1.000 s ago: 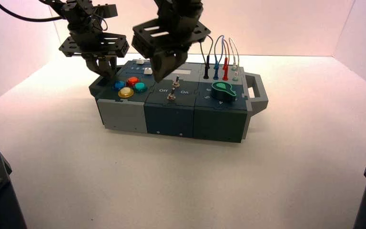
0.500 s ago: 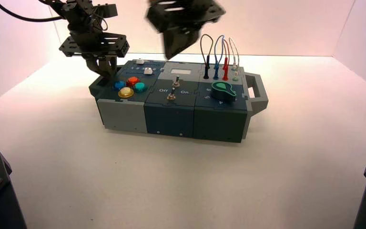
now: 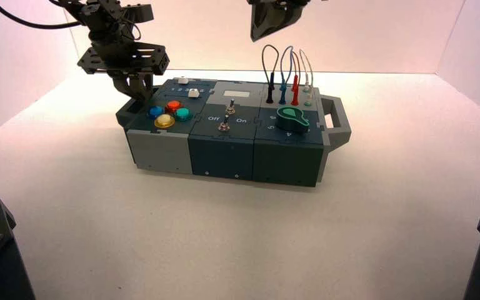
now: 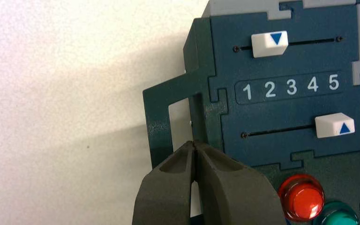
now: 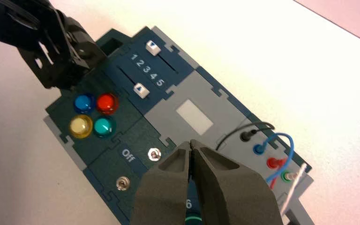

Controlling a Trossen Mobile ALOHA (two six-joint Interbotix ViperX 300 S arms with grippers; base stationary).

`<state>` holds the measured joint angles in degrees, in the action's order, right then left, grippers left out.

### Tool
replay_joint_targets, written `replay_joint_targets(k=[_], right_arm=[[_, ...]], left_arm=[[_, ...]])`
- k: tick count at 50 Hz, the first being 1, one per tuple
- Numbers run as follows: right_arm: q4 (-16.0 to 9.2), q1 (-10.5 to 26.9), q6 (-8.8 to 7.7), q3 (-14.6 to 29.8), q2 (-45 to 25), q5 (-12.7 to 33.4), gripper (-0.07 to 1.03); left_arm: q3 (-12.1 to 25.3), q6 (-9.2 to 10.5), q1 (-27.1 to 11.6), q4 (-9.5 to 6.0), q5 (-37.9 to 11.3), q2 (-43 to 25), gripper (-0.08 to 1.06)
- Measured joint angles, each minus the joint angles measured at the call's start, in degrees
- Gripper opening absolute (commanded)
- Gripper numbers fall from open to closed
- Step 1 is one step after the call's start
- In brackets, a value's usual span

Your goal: Flip the bottom switch on with the right gripper.

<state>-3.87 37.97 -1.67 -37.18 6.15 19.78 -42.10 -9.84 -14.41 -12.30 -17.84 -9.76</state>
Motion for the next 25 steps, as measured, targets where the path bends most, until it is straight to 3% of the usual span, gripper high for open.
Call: replay_joint_targets(k=[11, 25], right_arm=[[0.00, 0.09, 0.00, -0.44, -1.23, 0.00, -0.02], [0.00, 0.09, 0.09, -0.44, -2.55, -0.09, -0.02]], left_arm=[[-0.79, 0.00, 0.00, 0.09, 0.97, 1.67, -0.03], [-4.83, -0.09, -0.53, 0.18, 5.10, 9.93, -0.03]])
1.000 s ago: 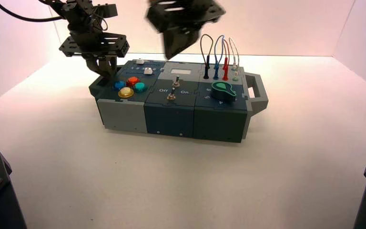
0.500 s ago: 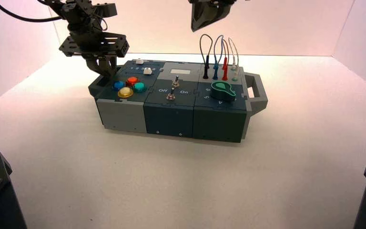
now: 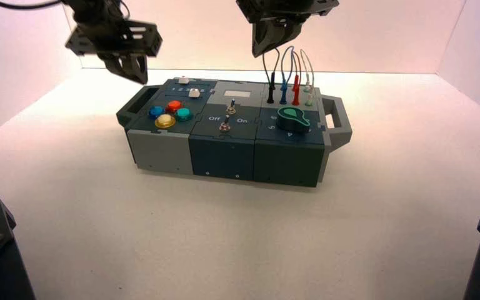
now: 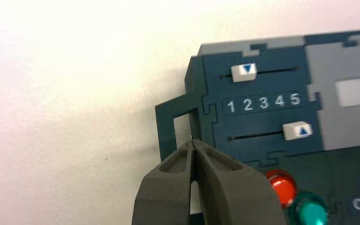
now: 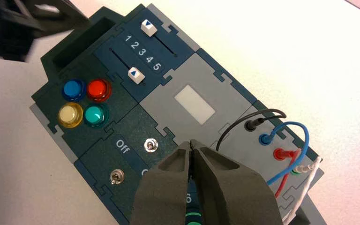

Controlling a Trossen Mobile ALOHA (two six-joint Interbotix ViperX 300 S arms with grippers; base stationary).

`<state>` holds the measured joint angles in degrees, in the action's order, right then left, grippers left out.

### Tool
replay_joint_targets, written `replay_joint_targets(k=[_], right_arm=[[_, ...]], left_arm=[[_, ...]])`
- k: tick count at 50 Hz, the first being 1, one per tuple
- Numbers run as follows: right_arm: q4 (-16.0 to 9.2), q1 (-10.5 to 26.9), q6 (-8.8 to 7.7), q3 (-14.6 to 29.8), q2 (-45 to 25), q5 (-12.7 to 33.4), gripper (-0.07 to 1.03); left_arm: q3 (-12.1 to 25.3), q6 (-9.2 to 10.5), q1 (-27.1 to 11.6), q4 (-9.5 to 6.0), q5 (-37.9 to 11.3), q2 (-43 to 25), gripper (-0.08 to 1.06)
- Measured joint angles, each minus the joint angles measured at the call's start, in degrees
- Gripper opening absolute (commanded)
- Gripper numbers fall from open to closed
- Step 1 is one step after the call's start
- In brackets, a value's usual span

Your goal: Flip the bottom switch on with the right gripper.

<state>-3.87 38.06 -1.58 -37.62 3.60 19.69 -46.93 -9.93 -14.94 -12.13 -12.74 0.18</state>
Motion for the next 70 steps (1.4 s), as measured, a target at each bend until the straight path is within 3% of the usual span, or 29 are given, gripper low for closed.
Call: replay_joint_targets(k=[17, 27, 39, 47, 61, 70], right_arm=[[1.76, -1.32, -0.09, 1.23, 0.00, 1.23, -0.02], [1.85, -6.33, -0.09, 1.58, 0.00, 0.53, -0.02], [1.85, -11.87, 0.00, -2.64, 2.20, -6.50, -0.02], [1.85, -15.82, 0.44, -6.06, 4.04, -11.07, -0.02], [0.44, -20.30, 0.62, -12.13, 8.79, -18.63, -0.02], [0.00, -20.92, 0.62, -14.15, 10.02, -22.24, -0.02]], left_arm=[[-5.71, -0.97, -1.49, 0.18, 8.09, 8.96, -0.03], [-7.82, -0.97, -1.49, 0.26, 11.78, 11.69, -0.03], [-11.87, -0.97, -1.41, 0.26, 17.58, 16.44, -0.03], [-12.57, -0.97, -0.26, 0.26, 18.63, 16.96, -0.03], [-11.78, -0.88, 0.09, 0.18, 19.34, 11.95, -0.03], [-10.63, -0.88, 0.09, 0.18, 19.34, 8.70, -0.03]])
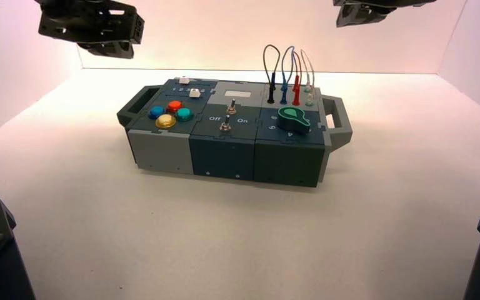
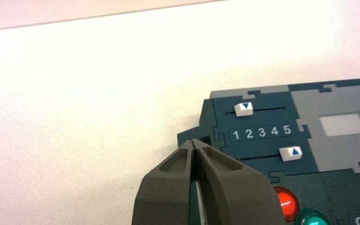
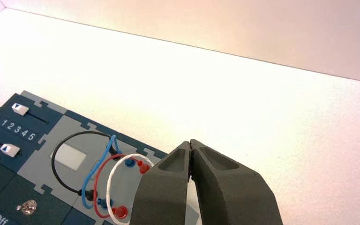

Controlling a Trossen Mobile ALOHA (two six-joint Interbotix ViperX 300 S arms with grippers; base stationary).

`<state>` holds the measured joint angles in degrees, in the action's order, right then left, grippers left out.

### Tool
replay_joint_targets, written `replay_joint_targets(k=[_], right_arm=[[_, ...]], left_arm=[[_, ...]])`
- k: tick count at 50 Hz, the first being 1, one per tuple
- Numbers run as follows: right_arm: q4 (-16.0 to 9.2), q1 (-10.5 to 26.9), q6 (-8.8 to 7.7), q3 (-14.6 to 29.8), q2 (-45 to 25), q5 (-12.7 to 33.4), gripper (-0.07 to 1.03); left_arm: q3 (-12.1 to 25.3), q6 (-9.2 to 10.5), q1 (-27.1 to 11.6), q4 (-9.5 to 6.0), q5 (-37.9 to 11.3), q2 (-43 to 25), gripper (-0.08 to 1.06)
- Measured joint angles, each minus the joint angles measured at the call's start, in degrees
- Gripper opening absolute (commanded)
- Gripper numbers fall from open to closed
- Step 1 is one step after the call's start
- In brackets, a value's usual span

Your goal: Flip the bottom switch on with the right gripper.

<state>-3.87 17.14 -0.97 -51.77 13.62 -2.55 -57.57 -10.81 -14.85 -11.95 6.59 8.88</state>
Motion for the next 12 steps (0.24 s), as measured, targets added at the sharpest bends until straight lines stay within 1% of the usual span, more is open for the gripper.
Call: replay_joint_targets(k=[12], right_arm=[[0.00, -0.09, 0.00, -0.35, 0.35, -0.44, -0.02]], left_arm=[[0.26, 0.53, 0.00, 0.00, 0.00, 0.18, -0.03]])
